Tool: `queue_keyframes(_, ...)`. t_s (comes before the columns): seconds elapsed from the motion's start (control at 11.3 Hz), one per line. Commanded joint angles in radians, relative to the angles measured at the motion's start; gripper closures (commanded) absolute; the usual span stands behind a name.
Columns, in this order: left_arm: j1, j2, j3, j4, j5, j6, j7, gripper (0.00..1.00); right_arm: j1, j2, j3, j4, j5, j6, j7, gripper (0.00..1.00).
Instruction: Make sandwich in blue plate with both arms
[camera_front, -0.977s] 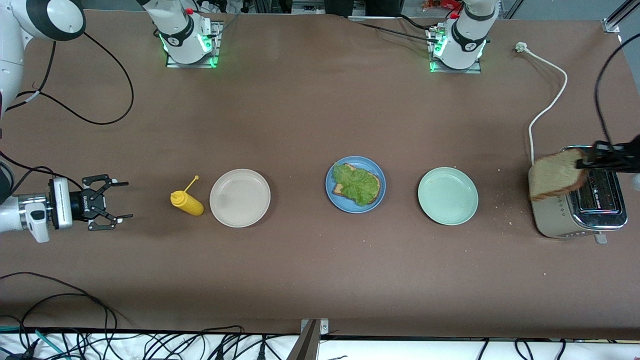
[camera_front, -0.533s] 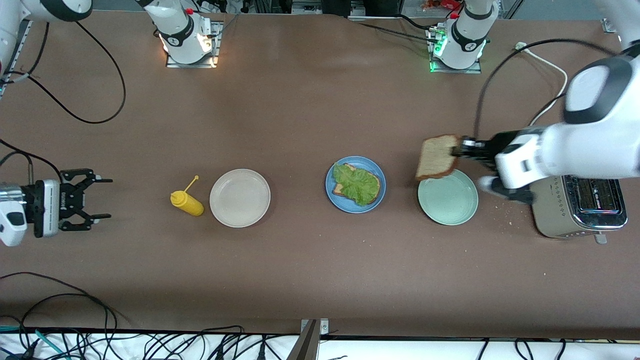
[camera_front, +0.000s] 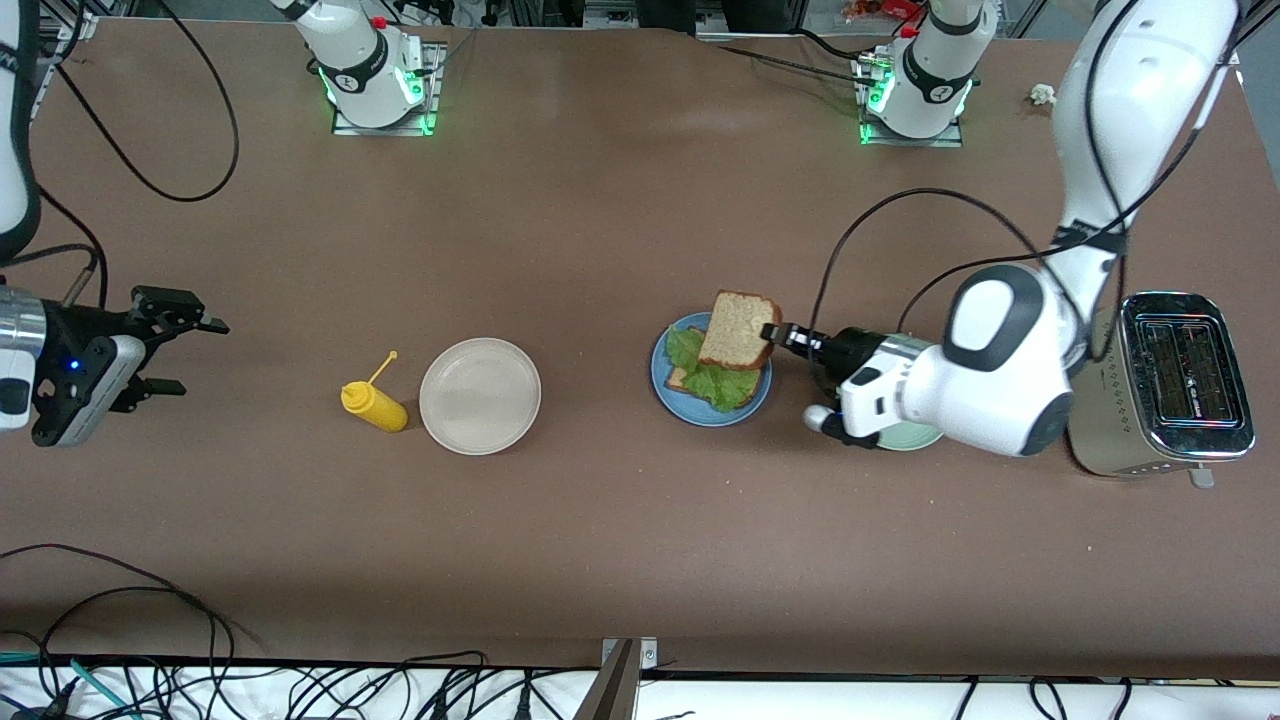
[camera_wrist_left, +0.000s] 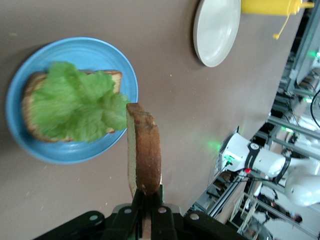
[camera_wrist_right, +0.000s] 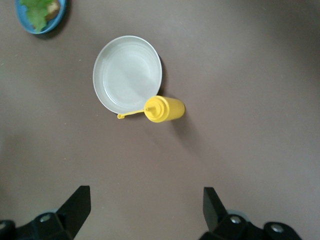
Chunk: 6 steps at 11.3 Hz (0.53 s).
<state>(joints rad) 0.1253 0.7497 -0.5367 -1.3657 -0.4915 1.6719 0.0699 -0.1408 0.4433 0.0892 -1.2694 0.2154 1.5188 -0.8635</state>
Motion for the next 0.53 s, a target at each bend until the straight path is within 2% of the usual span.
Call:
queue_keyframes(0.0,0.0,0.088,0.004,-0.015,-0.078,0.044,0.259,1.0,0.093,-0.162,-0.046,-0.131,-0.103,0.037,0.325,0.0)
queue_keyframes(0.27,0.008,0.126,0.004,-0.039,-0.108,0.113,0.43,0.99,0.185,-0.253,-0.109,-0.168,-0.129,0.034,0.573,0.0)
queue_keyframes(0.36,0.014,0.14,0.014,-0.042,-0.105,0.114,0.483,0.87,0.194,-0.297,-0.114,-0.213,-0.134,0.041,0.643,0.0)
queue_keyframes(0.44,0.013,0.152,0.029,-0.042,-0.105,0.118,0.529,0.28,0.196,-0.349,-0.114,-0.285,-0.148,0.058,0.656,0.0)
